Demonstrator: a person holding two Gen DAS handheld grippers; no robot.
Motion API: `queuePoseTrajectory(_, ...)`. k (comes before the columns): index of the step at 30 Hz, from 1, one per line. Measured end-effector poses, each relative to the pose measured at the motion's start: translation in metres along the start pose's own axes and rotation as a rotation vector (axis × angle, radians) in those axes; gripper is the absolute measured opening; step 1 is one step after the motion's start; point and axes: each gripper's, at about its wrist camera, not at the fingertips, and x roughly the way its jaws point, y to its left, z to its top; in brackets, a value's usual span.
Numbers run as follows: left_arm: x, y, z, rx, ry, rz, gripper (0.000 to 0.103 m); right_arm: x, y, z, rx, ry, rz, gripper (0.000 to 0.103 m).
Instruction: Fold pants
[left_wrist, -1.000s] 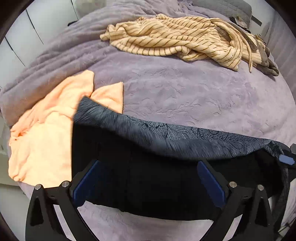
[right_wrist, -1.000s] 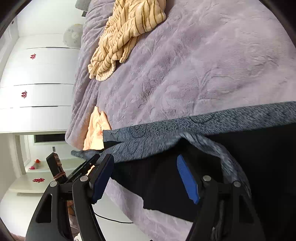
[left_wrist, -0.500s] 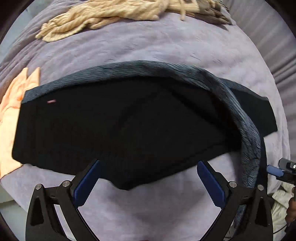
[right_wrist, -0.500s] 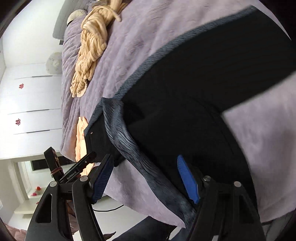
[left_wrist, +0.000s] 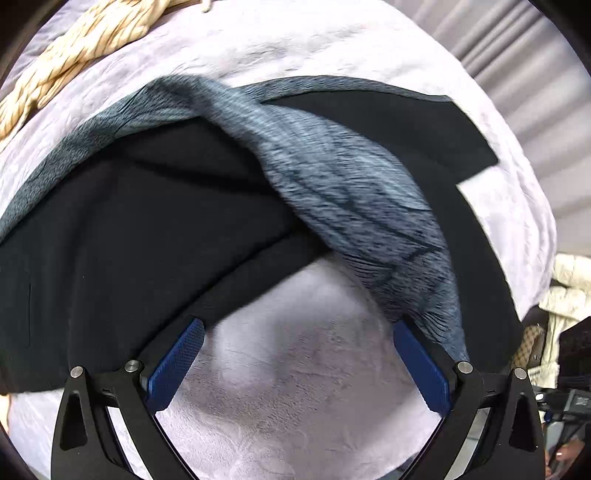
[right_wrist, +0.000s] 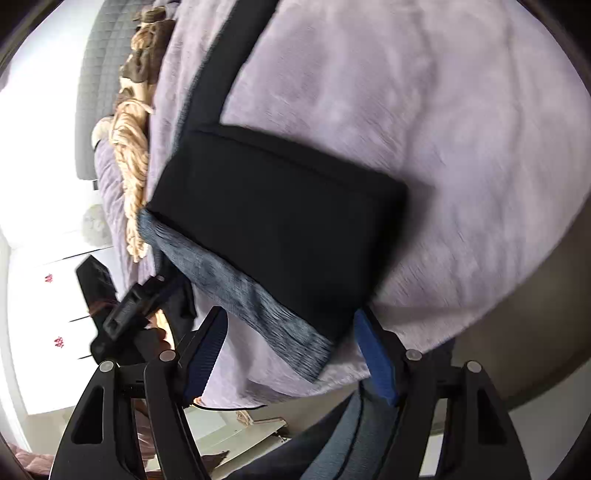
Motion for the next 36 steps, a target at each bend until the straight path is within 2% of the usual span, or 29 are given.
queuePoseTrajectory(2,-0.003,-0.008,-0.001,0.028,-0.008,-0.009,0.103,0.001,-0.010,-0.008,0.023,-0.002,0.019,0.074)
queuePoseTrajectory(4,0.003,-0.009,0.001,0.044,0.005,-0.019,0.103,0.005,-0.016,-0.012,0.046,0.003,0.084,0.074)
queuePoseTrajectory(5,0.007,-0.011,0.003,0.050,0.014,-0.030,0.103,0.006,-0.015,-0.012,0.048,0.007,0.115,0.069)
queuePoseTrajectory(7,0.013,-0.017,0.005,0.066,0.031,-0.032,0.103,0.017,-0.016,-0.008,0.059,0.031,0.182,0.048)
queuePoseTrajectory(8,0.016,-0.022,0.009,0.075,0.034,-0.024,0.103,0.023,-0.016,-0.005,0.073,0.054,0.198,0.025)
queuePoseTrajectory(9,0.015,-0.024,0.012,0.075,0.035,-0.021,0.103,0.029,-0.015,-0.002,0.088,0.080,0.224,0.008)
queuePoseTrajectory(14,-0.004,-0.039,0.045,0.029,-0.015,-0.083,0.103,0.005,0.016,0.025,0.038,0.078,0.334,0.008)
queuePoseTrajectory(20,-0.020,-0.051,0.126,-0.024,-0.128,-0.096,0.103,-0.043,0.076,0.123,-0.081,0.015,0.383,0.008)
queuePoseTrajectory(23,-0.018,-0.044,0.165,-0.067,-0.175,-0.058,0.103,-0.059,0.106,0.183,-0.151,-0.031,0.348,0.008)
queuePoseTrajectory(26,-0.024,-0.040,0.199,-0.101,-0.230,-0.017,0.103,-0.067,0.131,0.246,-0.206,-0.088,0.229,0.011)
queuePoseTrajectory(28,-0.037,-0.040,0.214,-0.106,-0.284,0.017,0.103,-0.070,0.148,0.280,-0.235,-0.130,0.089,0.022)
queuePoseTrajectory(30,-0.050,-0.036,0.218,-0.104,-0.321,0.052,0.103,-0.079,0.165,0.300,-0.309,-0.202,-0.059,0.063)
queuePoseTrajectory(31,-0.054,-0.033,0.217,-0.103,-0.326,0.073,0.103,-0.084,0.170,0.305,-0.346,-0.237,-0.094,0.067)
queuePoseTrajectory(33,-0.054,-0.020,0.204,-0.106,-0.306,0.114,0.103,-0.096,0.175,0.307,-0.409,-0.275,-0.114,0.068)
queuePoseTrajectory(36,-0.032,-0.002,0.173,-0.138,-0.222,0.171,0.103,-0.092,0.158,0.299,-0.387,-0.205,-0.069,0.068)
